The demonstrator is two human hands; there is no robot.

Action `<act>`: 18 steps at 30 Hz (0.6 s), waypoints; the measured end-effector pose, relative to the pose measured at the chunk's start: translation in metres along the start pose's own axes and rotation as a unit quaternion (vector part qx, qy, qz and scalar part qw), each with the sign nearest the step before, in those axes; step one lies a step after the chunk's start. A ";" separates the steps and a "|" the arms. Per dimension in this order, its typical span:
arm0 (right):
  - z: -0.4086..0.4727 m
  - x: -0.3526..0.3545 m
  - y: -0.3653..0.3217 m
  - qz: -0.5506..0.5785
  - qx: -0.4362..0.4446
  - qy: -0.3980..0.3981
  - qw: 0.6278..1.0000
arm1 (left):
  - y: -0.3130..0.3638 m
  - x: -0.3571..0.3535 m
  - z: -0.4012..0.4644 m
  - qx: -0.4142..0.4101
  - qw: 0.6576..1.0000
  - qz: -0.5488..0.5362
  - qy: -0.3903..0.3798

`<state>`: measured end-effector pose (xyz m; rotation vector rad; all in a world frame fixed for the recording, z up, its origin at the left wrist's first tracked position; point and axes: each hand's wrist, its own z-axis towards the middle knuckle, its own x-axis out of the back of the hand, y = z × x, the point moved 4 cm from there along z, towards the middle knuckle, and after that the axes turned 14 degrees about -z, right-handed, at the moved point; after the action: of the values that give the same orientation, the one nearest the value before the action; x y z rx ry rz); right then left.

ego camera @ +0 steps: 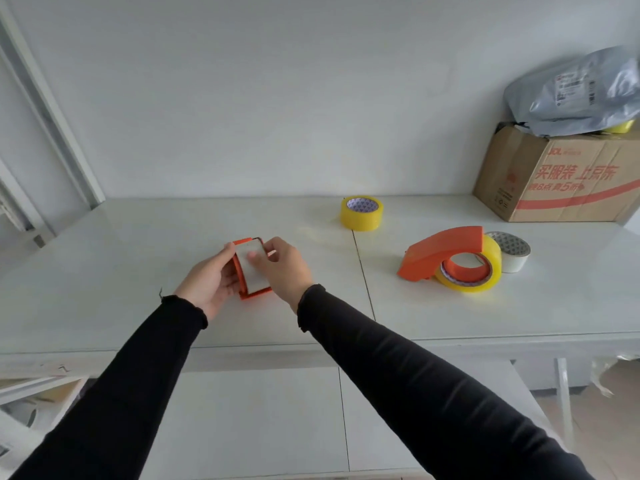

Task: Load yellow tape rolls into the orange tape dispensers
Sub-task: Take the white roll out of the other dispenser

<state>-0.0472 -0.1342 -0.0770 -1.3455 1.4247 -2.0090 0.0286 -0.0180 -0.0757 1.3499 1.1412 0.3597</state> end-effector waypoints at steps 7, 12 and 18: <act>-0.034 0.093 0.005 -0.008 0.082 0.167 0.982 | 0.000 -0.075 -0.023 -0.091 0.992 -0.039 -0.079; -0.082 0.199 0.007 -0.133 0.124 0.324 0.928 | 0.002 -0.135 -0.035 -0.106 0.979 -0.046 -0.171; -0.142 0.304 0.078 -0.265 0.034 0.441 0.857 | -0.015 -0.187 -0.047 -0.112 0.962 -0.029 -0.248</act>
<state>-0.3355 -0.3070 0.0003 -0.8295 1.3285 -3.2918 -0.1002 -0.1400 0.0003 1.1188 0.6958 0.0901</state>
